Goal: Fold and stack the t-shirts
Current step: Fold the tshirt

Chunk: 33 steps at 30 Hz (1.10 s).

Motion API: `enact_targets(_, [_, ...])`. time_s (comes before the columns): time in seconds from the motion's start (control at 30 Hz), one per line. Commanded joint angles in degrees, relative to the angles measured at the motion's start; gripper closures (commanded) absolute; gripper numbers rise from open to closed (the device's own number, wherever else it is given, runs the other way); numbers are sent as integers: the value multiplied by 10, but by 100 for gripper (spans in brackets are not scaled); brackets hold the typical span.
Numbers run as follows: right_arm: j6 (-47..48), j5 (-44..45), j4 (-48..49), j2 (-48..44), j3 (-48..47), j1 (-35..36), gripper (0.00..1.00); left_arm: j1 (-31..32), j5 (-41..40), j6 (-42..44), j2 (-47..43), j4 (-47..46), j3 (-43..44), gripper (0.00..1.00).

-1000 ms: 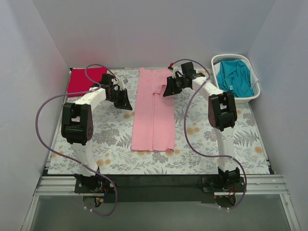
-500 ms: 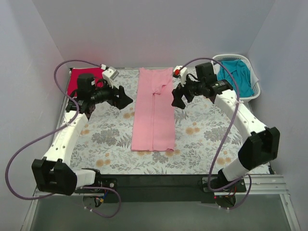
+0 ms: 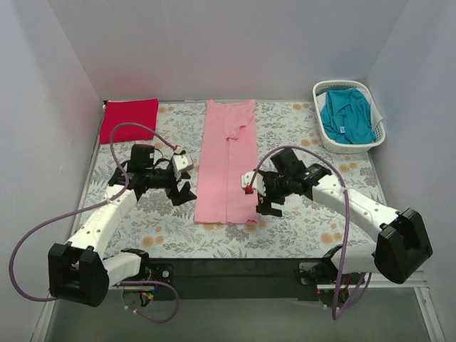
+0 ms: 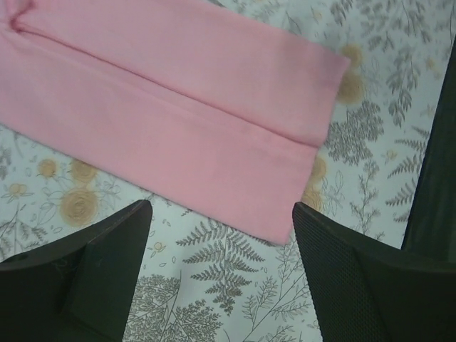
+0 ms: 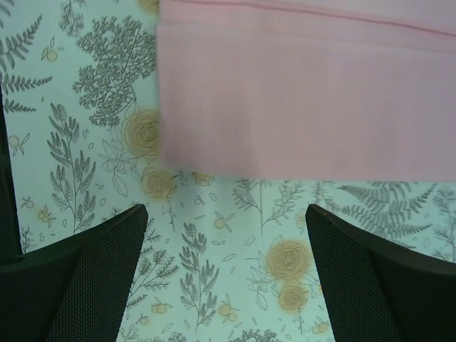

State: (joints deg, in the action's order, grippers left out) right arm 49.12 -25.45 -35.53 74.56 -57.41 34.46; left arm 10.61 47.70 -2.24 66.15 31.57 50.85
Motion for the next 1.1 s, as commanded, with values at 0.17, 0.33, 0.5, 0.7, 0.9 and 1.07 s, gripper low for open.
enact_targets(0.17, [30, 66, 122, 15, 104, 142, 39, 53, 47, 196, -14, 46, -113, 32])
enact_targets(0.33, [19, 44, 155, 47, 130, 168, 53, 53, 36, 181, -21, 24, -134, 35])
enact_targets(0.5, [18, 71, 184, 89, 175, 171, 55, 53, 23, 165, -34, 10, -150, 38])
enact_targets(0.7, [18, 97, 204, 95, 208, 172, 57, 56, 16, 179, -13, 11, -148, 42])
enact_targets(0.9, [12, 119, 212, 115, 216, 172, 68, 78, -1, 229, 9, 31, -147, 46])
enact_targets(1.07, [7, 137, 206, 126, 218, 174, 86, 92, -15, 252, 16, 32, -151, 47])
